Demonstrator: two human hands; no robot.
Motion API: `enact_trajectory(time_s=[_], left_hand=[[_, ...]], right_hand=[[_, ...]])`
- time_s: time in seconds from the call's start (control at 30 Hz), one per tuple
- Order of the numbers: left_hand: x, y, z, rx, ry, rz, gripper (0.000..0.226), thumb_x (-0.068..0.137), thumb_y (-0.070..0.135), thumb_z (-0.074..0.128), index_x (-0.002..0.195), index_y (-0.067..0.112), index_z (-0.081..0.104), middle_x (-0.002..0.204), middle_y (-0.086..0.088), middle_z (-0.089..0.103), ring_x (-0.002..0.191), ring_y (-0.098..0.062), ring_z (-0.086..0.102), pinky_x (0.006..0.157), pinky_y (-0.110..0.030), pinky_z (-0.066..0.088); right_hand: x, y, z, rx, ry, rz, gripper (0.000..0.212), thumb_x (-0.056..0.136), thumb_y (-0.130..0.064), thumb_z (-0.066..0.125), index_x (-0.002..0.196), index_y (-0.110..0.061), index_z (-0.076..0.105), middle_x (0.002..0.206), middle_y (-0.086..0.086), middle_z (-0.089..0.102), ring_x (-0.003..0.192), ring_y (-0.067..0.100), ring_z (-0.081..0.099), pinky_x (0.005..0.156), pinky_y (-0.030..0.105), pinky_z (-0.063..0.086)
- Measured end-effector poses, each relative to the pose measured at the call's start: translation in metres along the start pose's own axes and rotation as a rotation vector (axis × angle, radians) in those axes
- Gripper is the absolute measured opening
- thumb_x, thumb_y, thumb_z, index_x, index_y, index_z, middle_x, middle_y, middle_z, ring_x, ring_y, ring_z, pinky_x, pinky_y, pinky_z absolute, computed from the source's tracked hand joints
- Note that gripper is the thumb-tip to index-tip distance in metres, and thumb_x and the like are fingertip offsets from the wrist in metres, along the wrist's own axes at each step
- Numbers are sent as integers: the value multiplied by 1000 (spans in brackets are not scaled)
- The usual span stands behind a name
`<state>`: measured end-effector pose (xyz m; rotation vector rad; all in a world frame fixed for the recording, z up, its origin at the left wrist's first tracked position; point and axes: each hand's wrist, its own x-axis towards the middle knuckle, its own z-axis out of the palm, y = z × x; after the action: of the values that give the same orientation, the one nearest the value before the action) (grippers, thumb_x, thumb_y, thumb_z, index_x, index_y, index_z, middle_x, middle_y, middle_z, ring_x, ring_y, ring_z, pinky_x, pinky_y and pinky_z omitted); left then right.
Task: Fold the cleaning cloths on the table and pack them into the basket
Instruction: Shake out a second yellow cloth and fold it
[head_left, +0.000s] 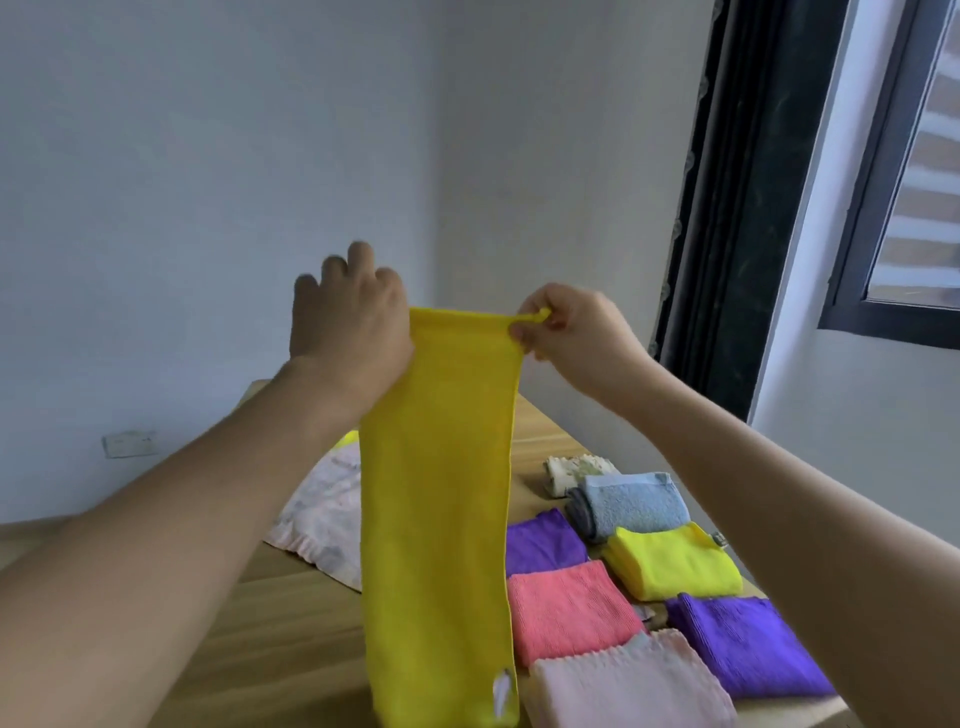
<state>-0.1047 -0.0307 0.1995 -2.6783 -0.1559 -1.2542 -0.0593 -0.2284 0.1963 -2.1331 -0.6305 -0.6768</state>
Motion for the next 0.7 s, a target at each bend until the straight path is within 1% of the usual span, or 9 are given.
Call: enact_trajectory(time_s=[0.13, 0.27, 0.33, 0.4, 0.43, 0.47, 0.53, 0.6, 0.7], left_hand=[[2, -2, -30, -264, 156, -29, 6, 72, 6, 47, 78, 3, 48, 96, -17, 48, 82, -38, 49, 64, -37, 35], [-12, -3, -52, -480, -65, -141, 14, 62, 18, 36, 65, 9, 46, 75, -14, 52, 77, -38, 51, 61, -34, 37], [-24, -2, -44, -429, -301, -51, 14, 77, 13, 41, 66, 12, 49, 80, -16, 56, 82, -37, 57, 65, -34, 44], [-48, -5, -25, -589, -669, -180, 14, 82, 8, 45, 79, 6, 58, 79, -17, 62, 72, -33, 63, 62, -37, 54], [-67, -7, -13, -754, -865, -260, 19, 72, 11, 50, 86, 3, 61, 76, -19, 63, 66, -33, 64, 58, -38, 57], [-86, -9, -2, -838, -1012, -292, 39, 57, 15, 51, 93, 2, 61, 77, -21, 63, 65, -36, 65, 57, -42, 58], [-126, -8, 18, -882, -1271, -276, 67, 41, 13, 47, 105, -3, 57, 91, -24, 62, 70, -41, 64, 53, -47, 58], [-158, 2, 35, -871, -1475, -268, 73, 43, 11, 45, 112, -9, 54, 98, -28, 62, 72, -41, 61, 49, -42, 57], [-184, 8, 52, -844, -1650, -272, 46, 56, 17, 46, 95, -5, 58, 79, -24, 64, 57, -33, 61, 55, -36, 57]], right_hand=[[2, -10, -15, 126, 97, -33, 8, 85, -16, 67, 82, -19, 59, 81, 7, 67, 79, 23, 65, 72, 33, 51], [-19, -17, -26, 452, -133, 61, 11, 93, -6, 57, 85, -12, 52, 79, 13, 61, 74, 29, 67, 77, 42, 60], [-37, -14, -23, 533, -320, 207, 11, 94, -5, 54, 87, -12, 50, 77, 16, 58, 64, 25, 64, 74, 40, 60], [-60, -4, -17, 435, -512, 354, 10, 94, -6, 56, 89, -14, 51, 68, 12, 60, 54, 19, 64, 61, 32, 61], [-74, 3, -12, 347, -632, 417, 10, 94, -7, 56, 90, -14, 50, 62, 8, 62, 53, 18, 65, 55, 28, 58], [-88, 9, -7, 255, -772, 462, 10, 95, -7, 55, 91, -15, 50, 57, 4, 64, 55, 19, 66, 56, 26, 56], [-113, 19, 10, 63, -1051, 503, 10, 96, -7, 51, 94, -16, 48, 58, 2, 68, 67, 23, 68, 67, 28, 55], [-133, 25, 30, -155, -1255, 504, 7, 97, -10, 51, 95, -16, 47, 75, 9, 74, 75, 24, 68, 74, 29, 54], [-142, 34, 59, -400, -1378, 423, 6, 97, -18, 52, 94, -15, 48, 107, 18, 71, 67, 10, 65, 71, 25, 52]])
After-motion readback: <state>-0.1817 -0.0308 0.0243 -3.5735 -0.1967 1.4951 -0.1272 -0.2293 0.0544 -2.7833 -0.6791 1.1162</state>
